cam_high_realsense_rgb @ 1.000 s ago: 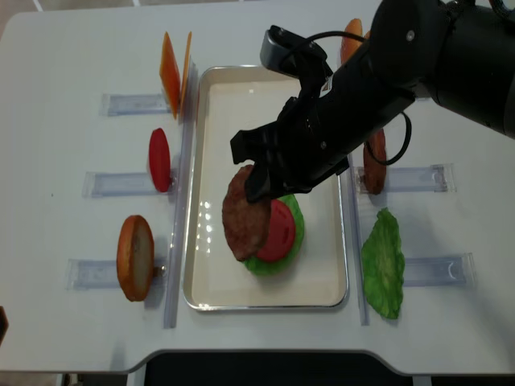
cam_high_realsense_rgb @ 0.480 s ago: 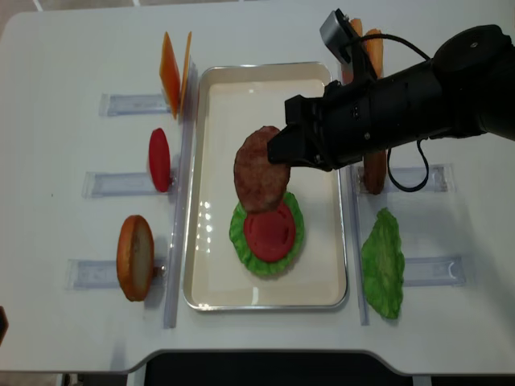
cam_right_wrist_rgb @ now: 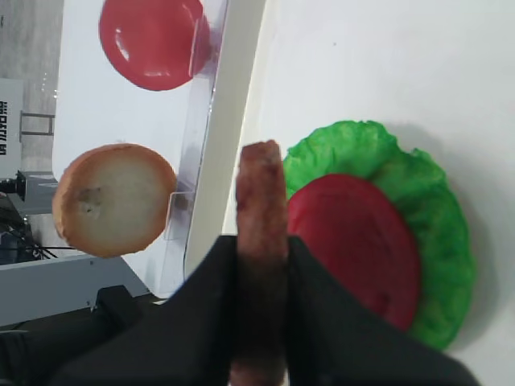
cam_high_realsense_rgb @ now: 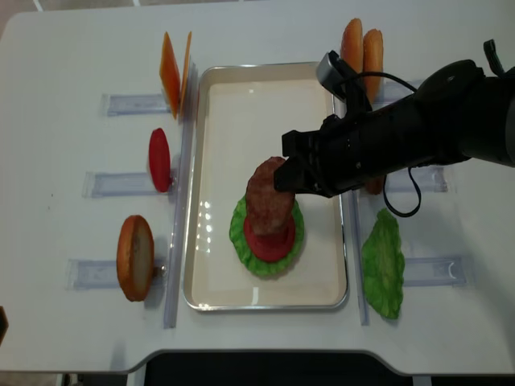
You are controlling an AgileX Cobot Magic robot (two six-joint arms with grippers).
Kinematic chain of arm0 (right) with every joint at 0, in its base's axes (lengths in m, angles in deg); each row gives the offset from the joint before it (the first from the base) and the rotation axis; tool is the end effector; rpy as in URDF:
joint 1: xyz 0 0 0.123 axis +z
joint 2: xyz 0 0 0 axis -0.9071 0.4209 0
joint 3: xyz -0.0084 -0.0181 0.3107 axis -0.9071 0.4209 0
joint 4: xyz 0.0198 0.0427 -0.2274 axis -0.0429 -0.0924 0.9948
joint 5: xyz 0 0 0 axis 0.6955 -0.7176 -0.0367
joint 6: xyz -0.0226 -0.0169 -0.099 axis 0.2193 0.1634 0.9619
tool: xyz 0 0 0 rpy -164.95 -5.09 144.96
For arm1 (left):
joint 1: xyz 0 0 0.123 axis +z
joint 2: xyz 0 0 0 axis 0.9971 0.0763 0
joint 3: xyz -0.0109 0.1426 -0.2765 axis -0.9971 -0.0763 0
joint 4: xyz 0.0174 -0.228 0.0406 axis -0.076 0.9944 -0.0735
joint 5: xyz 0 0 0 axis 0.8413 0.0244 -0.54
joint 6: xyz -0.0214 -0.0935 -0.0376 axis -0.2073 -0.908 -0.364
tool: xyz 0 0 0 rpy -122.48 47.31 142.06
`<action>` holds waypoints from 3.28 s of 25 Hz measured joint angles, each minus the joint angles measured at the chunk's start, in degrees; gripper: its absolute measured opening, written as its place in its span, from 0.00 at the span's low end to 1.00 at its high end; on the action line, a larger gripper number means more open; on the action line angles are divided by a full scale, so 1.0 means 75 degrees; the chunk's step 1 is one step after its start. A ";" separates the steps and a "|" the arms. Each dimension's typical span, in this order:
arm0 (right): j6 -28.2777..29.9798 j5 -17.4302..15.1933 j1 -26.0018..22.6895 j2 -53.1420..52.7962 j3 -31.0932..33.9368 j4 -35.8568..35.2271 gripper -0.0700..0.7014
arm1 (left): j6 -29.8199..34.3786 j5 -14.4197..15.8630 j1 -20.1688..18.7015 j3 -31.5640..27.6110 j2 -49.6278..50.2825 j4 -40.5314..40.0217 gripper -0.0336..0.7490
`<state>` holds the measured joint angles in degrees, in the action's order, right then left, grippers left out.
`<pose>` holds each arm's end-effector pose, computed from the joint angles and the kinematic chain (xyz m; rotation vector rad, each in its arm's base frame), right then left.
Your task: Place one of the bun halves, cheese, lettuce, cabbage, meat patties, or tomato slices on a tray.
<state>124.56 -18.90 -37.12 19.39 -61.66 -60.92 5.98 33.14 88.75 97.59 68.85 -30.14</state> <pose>0.2557 0.2103 0.2267 -0.2188 2.5814 1.2925 -0.0398 -0.0065 0.2494 0.0108 2.1079 0.0137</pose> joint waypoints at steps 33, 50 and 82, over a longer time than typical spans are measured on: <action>0.0672 -0.0274 0.0237 0.0636 0.0000 -0.0544 0.23 | 0.0000 0.0000 0.0000 0.0000 0.0000 0.0000 0.04; 0.0206 -0.0032 0.0237 0.0618 0.0000 -0.0042 0.62 | 0.0000 0.0000 0.0000 0.0000 0.0000 0.0000 0.04; -0.7093 -0.3252 0.0237 0.0283 -0.4122 0.8795 0.62 | 0.0000 0.0000 0.0000 0.0000 0.0000 -0.0009 0.04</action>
<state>71.36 -43.29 -35.34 21.52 -92.58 5.04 5.98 33.14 88.75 97.59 68.85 -30.21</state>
